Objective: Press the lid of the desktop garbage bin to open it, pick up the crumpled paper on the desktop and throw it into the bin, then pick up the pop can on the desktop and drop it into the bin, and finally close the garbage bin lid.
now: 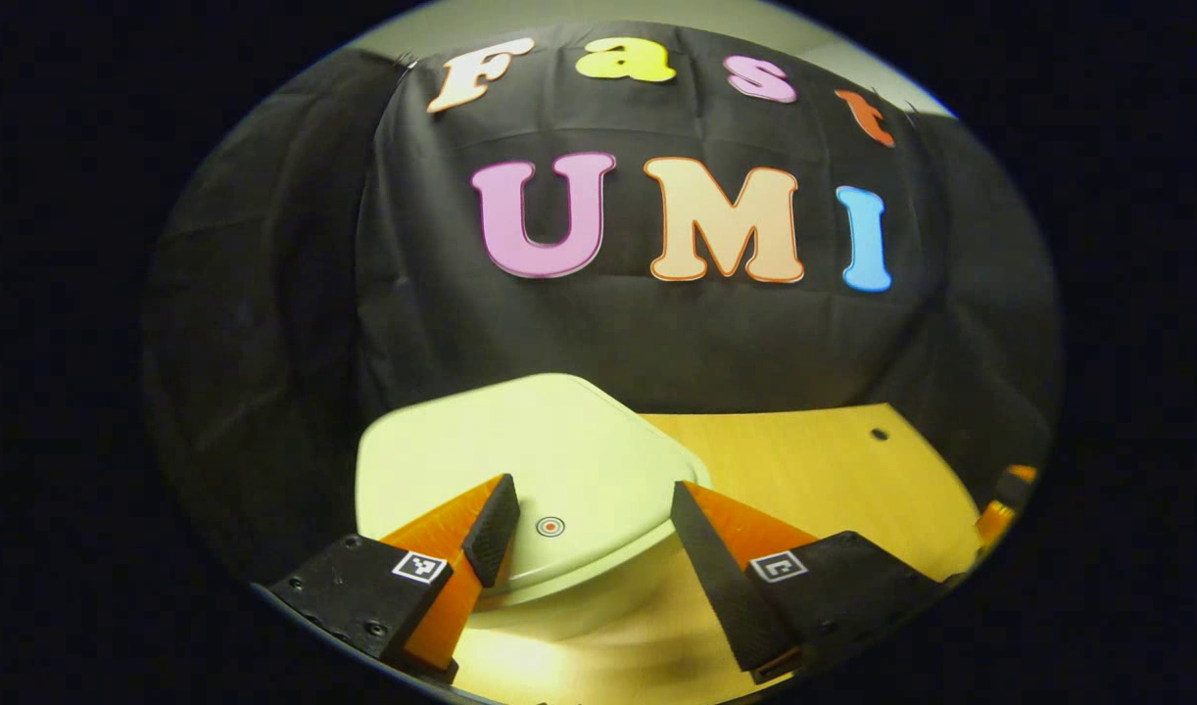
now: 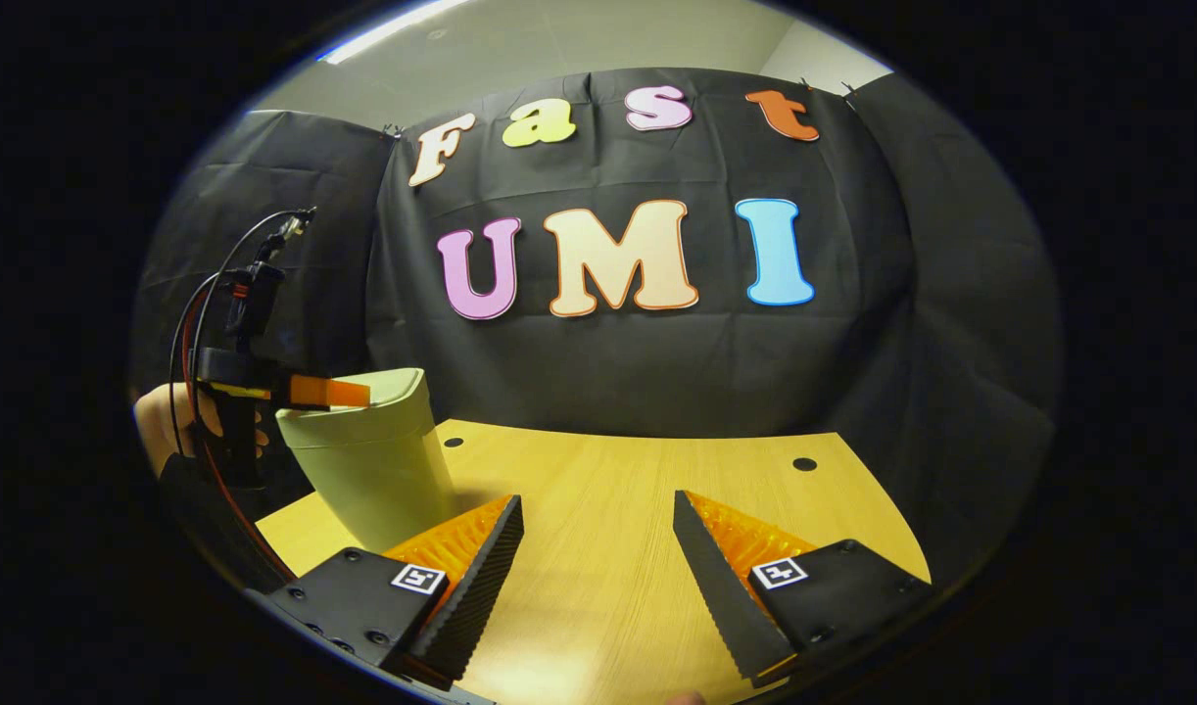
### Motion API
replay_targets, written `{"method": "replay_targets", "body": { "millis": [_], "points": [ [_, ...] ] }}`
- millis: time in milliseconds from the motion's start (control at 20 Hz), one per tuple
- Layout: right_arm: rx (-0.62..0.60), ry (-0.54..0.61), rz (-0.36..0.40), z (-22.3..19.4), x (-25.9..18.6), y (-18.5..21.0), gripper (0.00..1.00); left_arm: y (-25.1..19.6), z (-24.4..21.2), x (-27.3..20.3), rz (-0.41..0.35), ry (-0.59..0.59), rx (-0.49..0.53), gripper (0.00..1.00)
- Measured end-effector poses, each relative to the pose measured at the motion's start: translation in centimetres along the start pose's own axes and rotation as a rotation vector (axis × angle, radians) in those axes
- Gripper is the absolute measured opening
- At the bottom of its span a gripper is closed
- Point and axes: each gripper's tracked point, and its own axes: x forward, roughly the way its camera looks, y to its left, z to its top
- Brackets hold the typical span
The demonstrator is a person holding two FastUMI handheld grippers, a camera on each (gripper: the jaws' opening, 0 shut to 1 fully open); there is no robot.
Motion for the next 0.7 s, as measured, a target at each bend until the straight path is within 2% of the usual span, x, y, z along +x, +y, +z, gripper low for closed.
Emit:
{"method": "replay_targets", "body": {
  "millis": [50,100,150,200,300,400,550,700],
  "points": [
    [-0.009,0.003,0.002,-0.2,0.1,0.1,0.97,0.1,0.3,0.6,-0.011,-0.023,-0.009,0.95],
    [-0.007,0.01,0.012,-0.5,0.3,0.2,0.97,0.3,0.0,0.6,-0.012,0.007,-0.006,0.89],
    [0.002,0.016,0.011,-0.5,0.3,0.2,0.98,0.4,1.0,0.6,-0.005,-0.033,0.004,0.93],
    [0.018,0.004,0.01,0.0,0.3,0.0,0.98,0.3,1.8,0.5,-0.008,-0.06,0.001,0.89],
    [0.041,-0.027,0.006,1.2,0.1,-0.1,0.98,0.4,1.3,0.7,0.018,-0.063,-0.003,0.94],
    [0.033,-0.065,-0.007,2.6,-0.3,-0.3,0.97,0.3,1.1,0.6,0.038,-0.075,0.025,0.93],
    [0.04,-0.155,-0.032,5.3,-1.7,-1.1,0.98,-0.6,2.3,-0.8,0.038,-0.166,0.041,0.94],
    [0.06,-0.228,-0.047,7.9,-3.5,-1.3,0.97,-3.2,3.7,-2.8,0.001,-0.299,0.082,0.93]
  ]
}}
